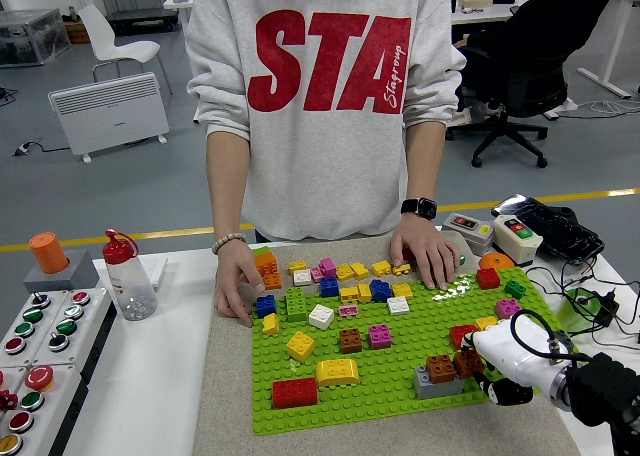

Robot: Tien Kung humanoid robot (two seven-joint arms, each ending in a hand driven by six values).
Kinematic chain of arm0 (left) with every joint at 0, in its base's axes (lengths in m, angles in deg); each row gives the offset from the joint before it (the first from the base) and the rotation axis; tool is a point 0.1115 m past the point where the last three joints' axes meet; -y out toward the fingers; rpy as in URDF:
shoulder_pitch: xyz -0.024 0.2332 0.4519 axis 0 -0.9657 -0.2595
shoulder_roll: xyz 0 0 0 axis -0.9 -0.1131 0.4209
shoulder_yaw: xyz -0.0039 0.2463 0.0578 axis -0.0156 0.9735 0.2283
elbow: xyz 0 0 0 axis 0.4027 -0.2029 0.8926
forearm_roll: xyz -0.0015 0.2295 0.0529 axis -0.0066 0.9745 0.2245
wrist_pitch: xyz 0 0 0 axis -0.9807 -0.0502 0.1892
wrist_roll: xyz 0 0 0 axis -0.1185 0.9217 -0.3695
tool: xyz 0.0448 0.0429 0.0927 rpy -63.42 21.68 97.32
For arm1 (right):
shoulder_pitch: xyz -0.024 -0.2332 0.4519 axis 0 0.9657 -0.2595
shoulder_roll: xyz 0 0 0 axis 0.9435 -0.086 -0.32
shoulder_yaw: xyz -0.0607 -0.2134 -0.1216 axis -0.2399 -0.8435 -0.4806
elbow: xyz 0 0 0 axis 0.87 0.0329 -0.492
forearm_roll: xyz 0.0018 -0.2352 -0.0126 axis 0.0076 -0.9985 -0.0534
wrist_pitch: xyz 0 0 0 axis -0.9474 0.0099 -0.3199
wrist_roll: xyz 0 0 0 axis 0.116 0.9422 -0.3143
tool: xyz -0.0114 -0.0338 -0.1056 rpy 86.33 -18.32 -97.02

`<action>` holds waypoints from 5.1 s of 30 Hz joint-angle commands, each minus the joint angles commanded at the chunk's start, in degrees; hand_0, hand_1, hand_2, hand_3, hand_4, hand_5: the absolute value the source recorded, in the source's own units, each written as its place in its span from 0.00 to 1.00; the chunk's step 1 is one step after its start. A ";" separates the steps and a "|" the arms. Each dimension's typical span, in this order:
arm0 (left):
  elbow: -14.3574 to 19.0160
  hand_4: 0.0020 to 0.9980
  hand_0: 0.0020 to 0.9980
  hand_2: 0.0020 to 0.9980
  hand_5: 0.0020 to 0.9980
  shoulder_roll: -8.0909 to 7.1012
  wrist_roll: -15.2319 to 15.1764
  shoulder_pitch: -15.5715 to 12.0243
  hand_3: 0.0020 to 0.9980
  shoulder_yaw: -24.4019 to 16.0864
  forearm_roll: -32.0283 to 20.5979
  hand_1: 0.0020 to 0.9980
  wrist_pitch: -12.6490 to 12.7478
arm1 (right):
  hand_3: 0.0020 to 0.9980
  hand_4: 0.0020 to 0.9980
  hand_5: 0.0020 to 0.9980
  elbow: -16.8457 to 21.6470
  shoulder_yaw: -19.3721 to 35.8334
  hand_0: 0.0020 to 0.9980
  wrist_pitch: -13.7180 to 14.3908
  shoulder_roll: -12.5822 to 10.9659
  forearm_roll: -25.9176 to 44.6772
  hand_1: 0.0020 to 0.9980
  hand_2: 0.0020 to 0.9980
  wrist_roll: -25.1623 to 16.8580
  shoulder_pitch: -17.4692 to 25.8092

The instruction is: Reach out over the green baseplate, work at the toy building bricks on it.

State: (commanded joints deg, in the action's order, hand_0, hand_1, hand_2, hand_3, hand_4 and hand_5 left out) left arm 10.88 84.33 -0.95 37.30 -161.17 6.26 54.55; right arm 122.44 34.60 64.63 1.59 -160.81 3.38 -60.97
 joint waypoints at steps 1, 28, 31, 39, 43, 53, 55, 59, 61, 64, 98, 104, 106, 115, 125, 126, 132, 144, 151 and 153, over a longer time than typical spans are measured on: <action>0.00 0.28 0.65 0.67 1.00 0.01 0.00 -0.01 0.56 0.03 -0.01 0.69 0.00 | 0.51 0.39 0.21 0.01 0.02 0.23 -0.01 0.07 0.00 0.38 0.47 0.03 -0.01; 0.00 0.28 0.65 0.67 1.00 0.22 0.14 -0.65 0.56 -0.06 0.37 0.69 -0.01 | 0.50 0.38 0.21 -0.88 -0.28 0.23 -0.20 1.92 -0.26 0.37 0.47 1.33 -0.07; 0.00 0.28 0.65 0.67 1.00 0.20 0.12 -0.61 0.56 -0.05 0.32 0.69 0.00 | 0.50 0.38 0.21 -1.12 -0.11 0.22 -0.20 2.01 -0.30 0.37 0.47 1.43 -0.18; 0.00 0.28 0.65 0.67 1.00 0.15 0.08 -0.49 0.56 -0.01 0.21 0.69 0.03 | 0.50 0.39 0.22 -0.93 0.14 0.22 -0.35 1.87 -0.31 0.37 0.47 1.57 -0.50; 0.00 0.29 0.65 0.67 1.00 0.12 0.09 -0.39 0.56 -0.06 0.31 0.69 0.00 | 0.50 0.39 0.23 -0.74 0.08 0.22 -0.42 1.98 -0.32 0.37 0.46 1.67 -0.62; 0.00 0.29 0.65 0.67 1.00 0.08 0.08 -0.27 0.57 -0.10 0.25 0.69 0.03 | 0.50 0.39 0.23 -1.26 -1.23 0.22 -0.82 2.37 -0.48 0.37 0.46 2.04 -1.13; 0.00 0.28 0.65 0.67 1.00 0.08 0.08 -0.27 0.57 -0.11 0.25 0.69 0.04 | 0.50 0.39 0.24 -1.26 -1.40 0.22 -0.89 2.38 -0.51 0.36 0.46 2.11 -1.23; 0.00 0.28 0.65 0.67 1.00 0.09 0.08 -0.26 0.57 -0.10 0.27 0.69 0.03 | 0.50 0.39 0.24 -1.11 -1.66 0.22 -0.96 2.42 -0.58 0.36 0.46 2.19 -1.39; 0.00 0.28 0.65 0.67 1.00 0.08 0.08 -0.25 0.57 -0.09 0.27 0.69 0.03 | 0.49 0.40 0.24 -1.01 -1.76 0.22 -0.96 2.44 -0.64 0.36 0.46 2.21 -1.46; 0.00 0.28 0.65 0.67 1.00 0.07 0.08 -0.22 0.57 -0.13 0.33 0.69 0.02 | 0.49 0.40 0.24 -0.87 -1.82 0.22 -0.96 2.40 -0.75 0.36 0.46 2.25 -1.53; 0.00 0.28 0.65 0.67 1.00 0.13 0.25 -0.71 0.56 -0.27 0.46 0.69 0.03 | 0.49 0.39 0.25 -0.31 -3.18 0.22 -1.74 2.58 -1.72 0.36 0.46 3.29 -2.30; 0.00 0.28 0.65 0.67 1.00 0.14 0.26 -0.84 0.56 -0.28 0.48 0.69 0.04 | 0.49 0.39 0.24 0.22 -3.39 0.22 -2.04 2.49 -2.09 0.36 0.46 3.65 -2.56; 0.00 0.28 0.65 0.67 1.00 0.13 0.24 -0.82 0.56 -0.22 0.41 0.69 0.04 | 0.49 0.39 0.24 0.51 -3.38 0.22 -2.19 2.48 -2.14 0.36 0.46 3.81 -2.63; 0.00 0.28 0.65 0.67 1.00 0.03 0.18 -0.59 0.56 -0.29 0.34 0.69 0.06 | 0.49 0.38 0.23 1.19 -3.16 0.22 -2.61 2.66 -2.31 0.36 0.46 4.31 -3.04; 0.00 0.28 0.65 0.67 1.00 -0.04 0.15 -0.41 0.56 -0.29 0.32 0.69 0.08 | 0.49 0.38 0.23 1.39 -2.92 0.22 -2.78 2.73 -2.17 0.36 0.46 4.46 -3.19; 0.00 0.28 0.65 0.67 1.00 -0.03 0.15 -0.40 0.56 -0.29 0.33 0.69 0.08 | 0.49 0.38 0.23 1.47 -2.91 0.22 -2.80 2.70 -2.15 0.36 0.46 4.48 -3.19; 0.00 0.28 0.65 0.67 1.00 -0.05 0.14 -0.32 0.56 -0.27 0.35 0.69 0.08 | 0.49 0.38 0.23 2.07 -2.84 0.22 -3.00 2.38 -2.04 0.36 0.46 4.57 -3.20; 0.00 0.28 0.65 0.67 1.00 -0.06 0.13 -0.23 0.56 -0.31 0.40 0.69 0.12 | 0.49 0.38 0.23 2.88 -2.55 0.22 -3.28 2.11 -1.38 0.36 0.46 4.53 -3.22; 0.00 0.28 0.65 0.67 1.00 -0.05 0.11 -0.23 0.56 -0.26 0.34 0.69 0.14 | 0.49 0.38 0.23 2.81 -1.98 0.22 -3.29 2.02 -0.96 0.36 0.46 4.42 -3.02; 0.00 0.28 0.65 0.67 1.00 -0.05 0.11 -0.22 0.56 -0.27 0.34 0.69 0.13 | 0.49 0.38 0.23 2.72 -1.78 0.22 -3.29 1.96 -0.62 0.36 0.46 4.32 -2.91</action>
State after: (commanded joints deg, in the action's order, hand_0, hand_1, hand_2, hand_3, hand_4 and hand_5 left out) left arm 10.88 84.28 -0.84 37.09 -161.44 6.60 54.68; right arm 125.16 32.82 61.34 3.55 -161.43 7.69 -63.88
